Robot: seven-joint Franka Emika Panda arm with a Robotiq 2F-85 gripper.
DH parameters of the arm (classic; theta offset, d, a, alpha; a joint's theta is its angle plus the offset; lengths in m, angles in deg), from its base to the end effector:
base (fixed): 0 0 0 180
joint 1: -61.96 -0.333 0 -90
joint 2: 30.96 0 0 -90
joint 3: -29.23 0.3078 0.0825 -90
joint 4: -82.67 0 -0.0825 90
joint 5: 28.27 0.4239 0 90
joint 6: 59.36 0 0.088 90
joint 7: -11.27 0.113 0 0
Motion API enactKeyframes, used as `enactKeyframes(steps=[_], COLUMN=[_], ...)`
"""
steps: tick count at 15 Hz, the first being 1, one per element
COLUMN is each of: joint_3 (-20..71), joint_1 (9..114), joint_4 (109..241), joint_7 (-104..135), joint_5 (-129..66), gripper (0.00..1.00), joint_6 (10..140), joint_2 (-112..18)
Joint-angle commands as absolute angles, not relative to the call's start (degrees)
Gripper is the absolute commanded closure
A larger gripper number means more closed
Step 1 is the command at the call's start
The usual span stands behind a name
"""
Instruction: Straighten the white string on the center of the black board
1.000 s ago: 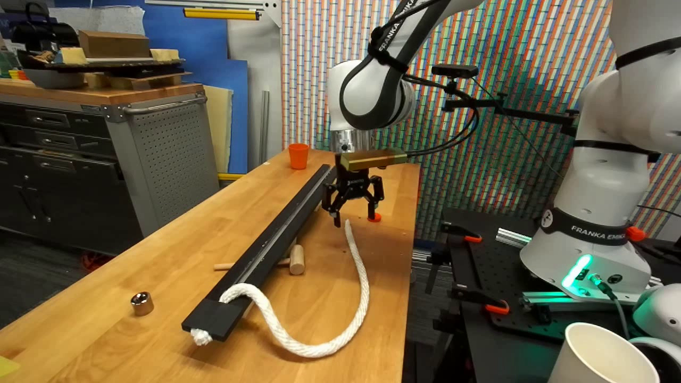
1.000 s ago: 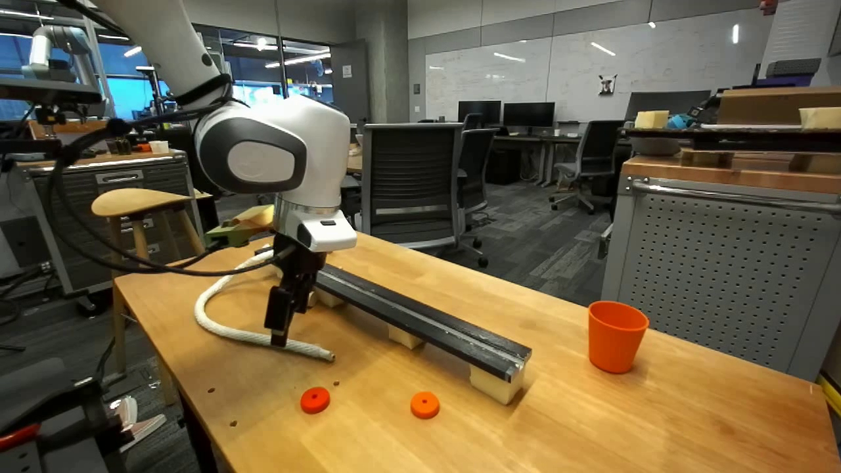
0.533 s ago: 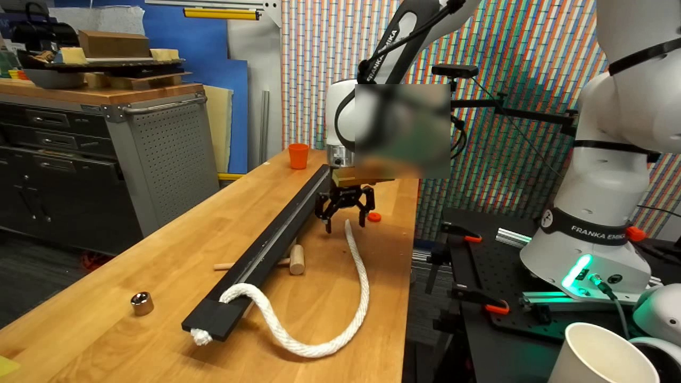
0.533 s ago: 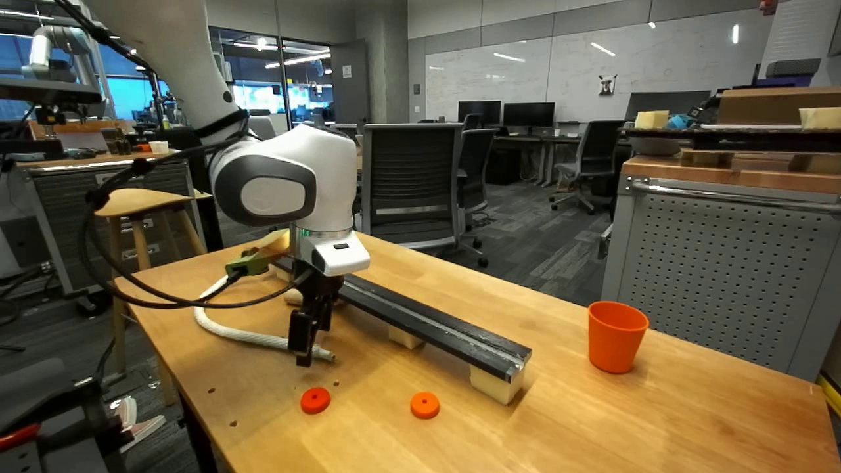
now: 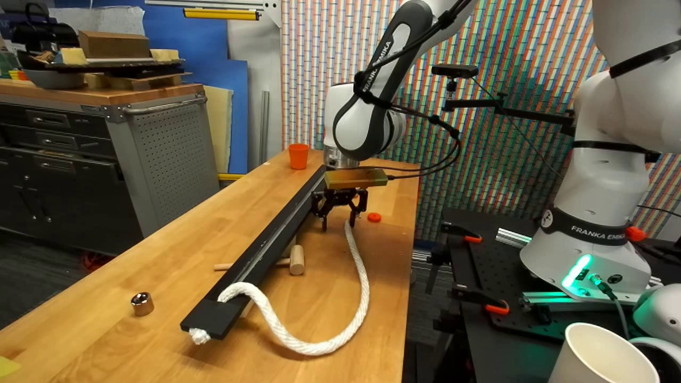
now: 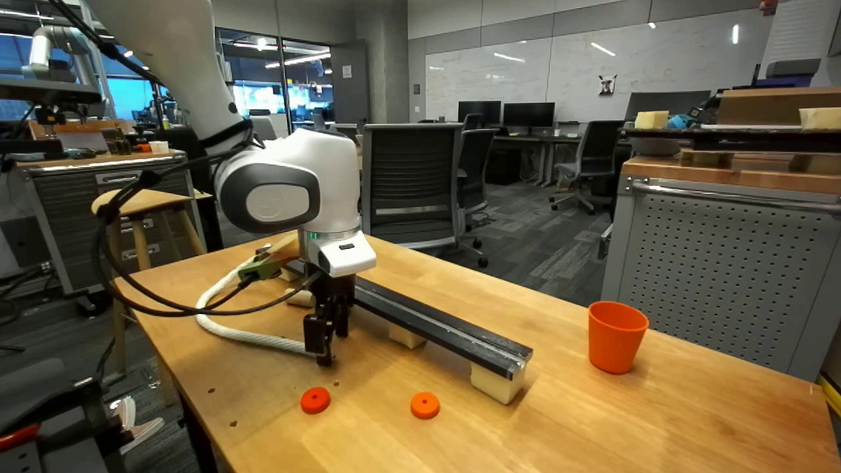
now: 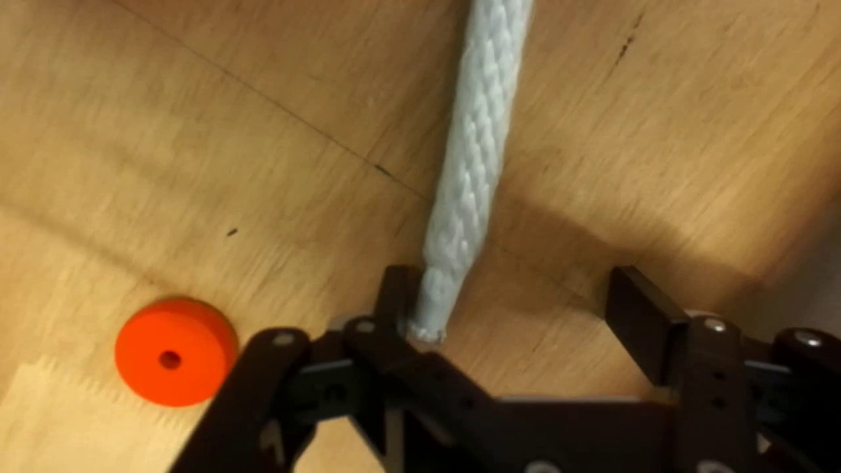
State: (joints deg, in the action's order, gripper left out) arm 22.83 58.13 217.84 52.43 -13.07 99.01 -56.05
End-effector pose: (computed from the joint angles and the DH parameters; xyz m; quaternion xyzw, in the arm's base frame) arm 0.5085 -0.0395 0.0913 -0.8769 0.4799 0.0194 0.0180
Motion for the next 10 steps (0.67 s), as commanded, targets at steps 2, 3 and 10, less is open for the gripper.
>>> enactKeyframes(steps=[2, 3, 10], joint_3=[21.51, 21.41, 19.98], joint_1=[57.99, 58.11, 59.49], joint_4=[219.44, 220.33, 225.75], joint_7=[54.57, 54.55, 53.53], joint_5=[-12.84, -12.89, -13.74], gripper=[0.62, 0.69, 0.97], joint_6=[100.16, 100.15, 98.24], joint_2=[-53.66, -52.79, -46.31])
